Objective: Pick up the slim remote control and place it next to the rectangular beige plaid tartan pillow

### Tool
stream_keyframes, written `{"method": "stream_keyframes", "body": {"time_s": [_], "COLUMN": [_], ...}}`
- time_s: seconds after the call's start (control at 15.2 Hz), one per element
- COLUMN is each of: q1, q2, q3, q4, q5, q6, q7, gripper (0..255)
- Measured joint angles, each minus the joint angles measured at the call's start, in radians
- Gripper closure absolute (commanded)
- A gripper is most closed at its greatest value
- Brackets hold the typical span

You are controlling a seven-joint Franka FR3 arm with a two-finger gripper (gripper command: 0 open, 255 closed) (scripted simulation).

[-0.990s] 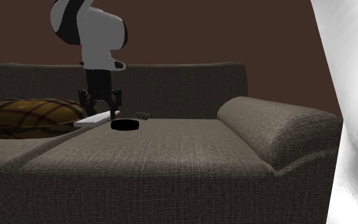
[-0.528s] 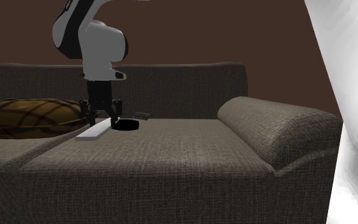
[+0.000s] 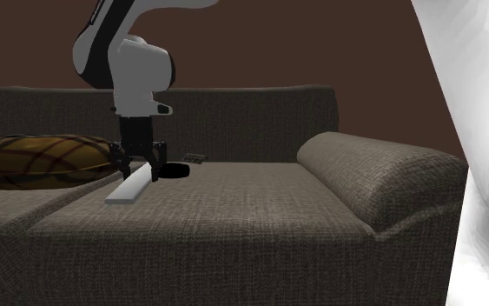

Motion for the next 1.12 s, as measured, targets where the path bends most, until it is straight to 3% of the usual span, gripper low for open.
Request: {"method": "stream_keyframes", "body": {"time_s": [0.13, 0.2, 0.59, 0.86, 1.12], "q1": [0.000, -0.001, -0.001, -0.002, -0.002], "q2": [0.000, 0.000, 0.005, -0.031, -0.044], "q3": [0.000, 0.000, -0.001, 0.001, 0.002], "q4": [0.000, -0.001, -0.004, 0.044, 0.054], "q5": [0.000, 0.000, 0.000, 0.005, 0.006], "q6": [0.002, 0.002, -0.001, -0.082, -0.106], "q7": [-0.001, -0.001, -0.001, -0.004, -0.005], "gripper": [255, 0, 0, 0, 0]}}
